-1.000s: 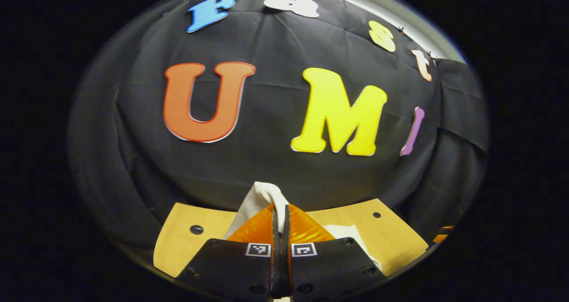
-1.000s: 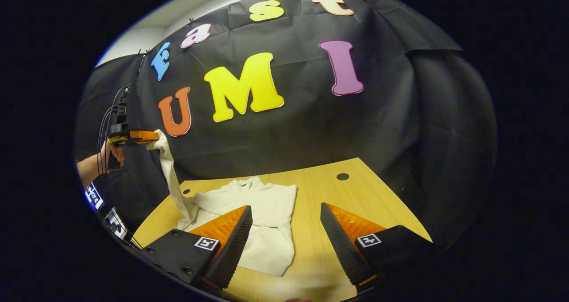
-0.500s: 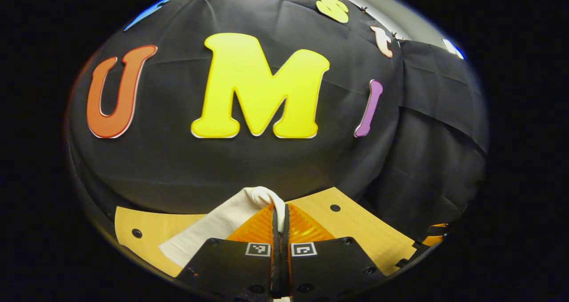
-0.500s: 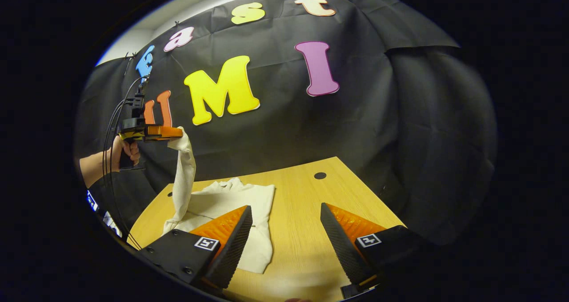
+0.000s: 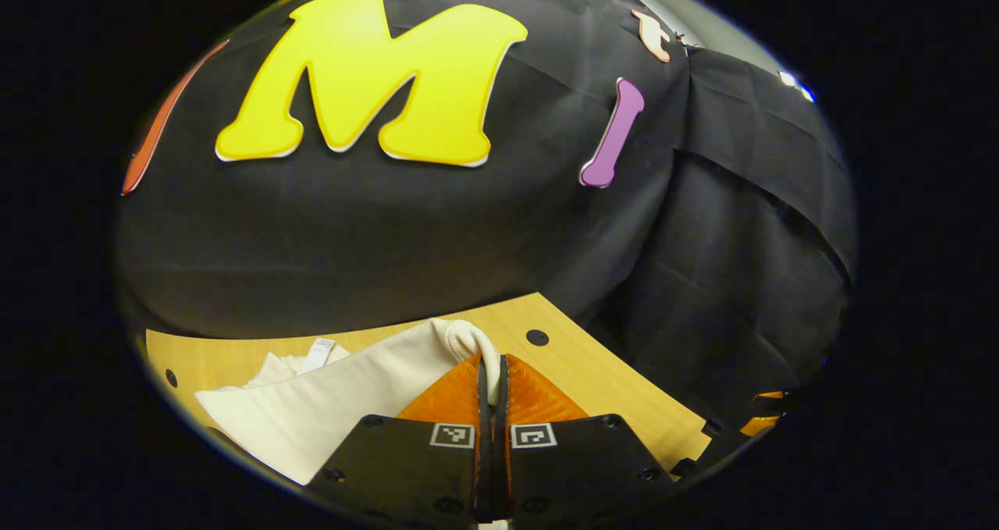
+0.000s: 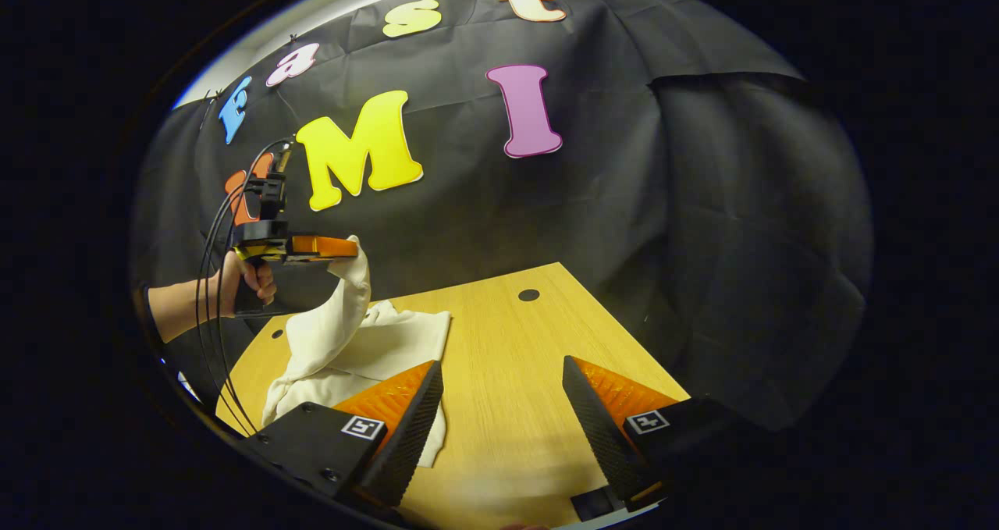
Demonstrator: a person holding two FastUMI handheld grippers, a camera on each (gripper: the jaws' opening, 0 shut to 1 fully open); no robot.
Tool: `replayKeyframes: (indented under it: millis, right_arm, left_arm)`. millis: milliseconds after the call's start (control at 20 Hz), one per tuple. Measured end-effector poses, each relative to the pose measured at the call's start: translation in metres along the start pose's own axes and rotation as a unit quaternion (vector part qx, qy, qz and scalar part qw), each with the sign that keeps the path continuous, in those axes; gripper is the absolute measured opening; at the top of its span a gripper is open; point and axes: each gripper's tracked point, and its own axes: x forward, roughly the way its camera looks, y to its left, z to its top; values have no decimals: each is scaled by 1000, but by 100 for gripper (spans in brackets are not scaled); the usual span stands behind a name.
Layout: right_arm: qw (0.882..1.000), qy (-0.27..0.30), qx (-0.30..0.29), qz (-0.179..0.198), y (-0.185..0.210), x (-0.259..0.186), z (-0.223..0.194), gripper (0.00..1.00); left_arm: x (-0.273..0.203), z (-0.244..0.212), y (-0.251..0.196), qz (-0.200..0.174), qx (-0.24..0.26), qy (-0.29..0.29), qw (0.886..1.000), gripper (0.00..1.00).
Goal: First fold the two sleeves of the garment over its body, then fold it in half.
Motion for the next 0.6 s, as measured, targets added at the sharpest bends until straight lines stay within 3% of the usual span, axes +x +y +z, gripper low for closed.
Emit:
replayKeyframes:
  millis: [200, 350, 400, 600]
  right_arm:
    - [1000, 15, 8, -19, -18, -9, -10, 96]
    - [999, 27, 11, -38, -33, -16, -17, 96]
    - [999, 30, 11, -44, -36, -18, -19, 92]
    - [998, 40, 11, -55, -45, -24, -23, 96]
  left_arm:
    - [54, -51, -3, 10, 29, 38, 999, 3]
    - [84, -81, -19, 5, 19, 59, 998, 3]
    - [91, -84, -20, 9, 21, 61, 998, 3]
    - [115, -114, -6, 48, 23, 76, 996, 3]
